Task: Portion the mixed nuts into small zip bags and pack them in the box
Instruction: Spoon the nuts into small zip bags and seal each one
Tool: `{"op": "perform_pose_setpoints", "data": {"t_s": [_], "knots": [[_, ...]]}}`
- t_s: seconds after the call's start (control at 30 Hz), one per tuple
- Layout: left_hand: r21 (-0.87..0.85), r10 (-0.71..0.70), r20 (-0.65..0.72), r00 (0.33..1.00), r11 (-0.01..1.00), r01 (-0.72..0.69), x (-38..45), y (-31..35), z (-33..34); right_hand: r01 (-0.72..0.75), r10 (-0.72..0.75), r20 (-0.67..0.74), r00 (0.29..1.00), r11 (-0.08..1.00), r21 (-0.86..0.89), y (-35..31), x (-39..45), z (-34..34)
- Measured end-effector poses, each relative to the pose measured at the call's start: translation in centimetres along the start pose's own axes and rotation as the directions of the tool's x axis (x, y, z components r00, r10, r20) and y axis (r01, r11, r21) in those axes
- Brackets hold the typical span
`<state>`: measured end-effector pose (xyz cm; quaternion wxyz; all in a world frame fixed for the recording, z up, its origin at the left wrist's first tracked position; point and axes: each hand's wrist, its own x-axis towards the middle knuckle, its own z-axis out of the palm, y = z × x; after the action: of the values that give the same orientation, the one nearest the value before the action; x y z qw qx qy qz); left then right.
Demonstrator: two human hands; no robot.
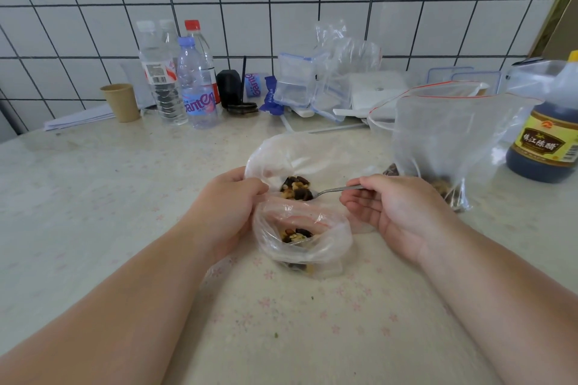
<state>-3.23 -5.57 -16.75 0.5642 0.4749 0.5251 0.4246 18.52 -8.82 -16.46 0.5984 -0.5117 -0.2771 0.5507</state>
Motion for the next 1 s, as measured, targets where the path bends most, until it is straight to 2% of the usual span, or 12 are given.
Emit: {"op": "perform_pose_setpoints", "data": {"t_s": [0.3, 0.57, 0.7, 0.87, 0.93, 1.0], "knots": [[0.003, -0.02, 0.015, 1.0, 1.0, 0.02, -0.5, 0.4, -0.1, -0.003, 0.001, 0.018, 1.0, 0.996, 0.091, -1.2, -0.1, -1.1], [-0.019, -0.025, -0.011, 1.0, 0.999, 0.025, -0.1, 0.2, -0.5, -0.024, 0.034, 0.193, 0.981, 0.998, -0.053, -2.9, -1.6, -1.8], [-0.019, -0.026, -0.016, 1.0, 0.999, 0.026, 0.1, 0.0, -0.7, 0.111, -0.053, 0.306, 0.951, 0.978, -0.176, -2.9, -2.3, -1.7], [0.017, -0.023, 0.011, 1.0, 1.0, 0.023, -0.2, 0.1, -0.5, 0.374, -0.215, 0.506, 0.835, 0.896, -0.238, -2.9, -3.2, -1.7], [0.017, -0.018, 0.023, 1.0, 1.0, 0.018, -0.4, 0.3, -0.4, 0.429, -0.306, 0.466, 0.83, 0.884, -0.184, -3.0, -3.1, -1.8], [0.027, -0.016, 0.029, 0.999, 1.0, 0.015, -0.5, 0.4, -0.3, 0.462, -0.4, 0.313, 0.861, 0.873, -0.154, -3.0, -2.6, -2.0]]}}
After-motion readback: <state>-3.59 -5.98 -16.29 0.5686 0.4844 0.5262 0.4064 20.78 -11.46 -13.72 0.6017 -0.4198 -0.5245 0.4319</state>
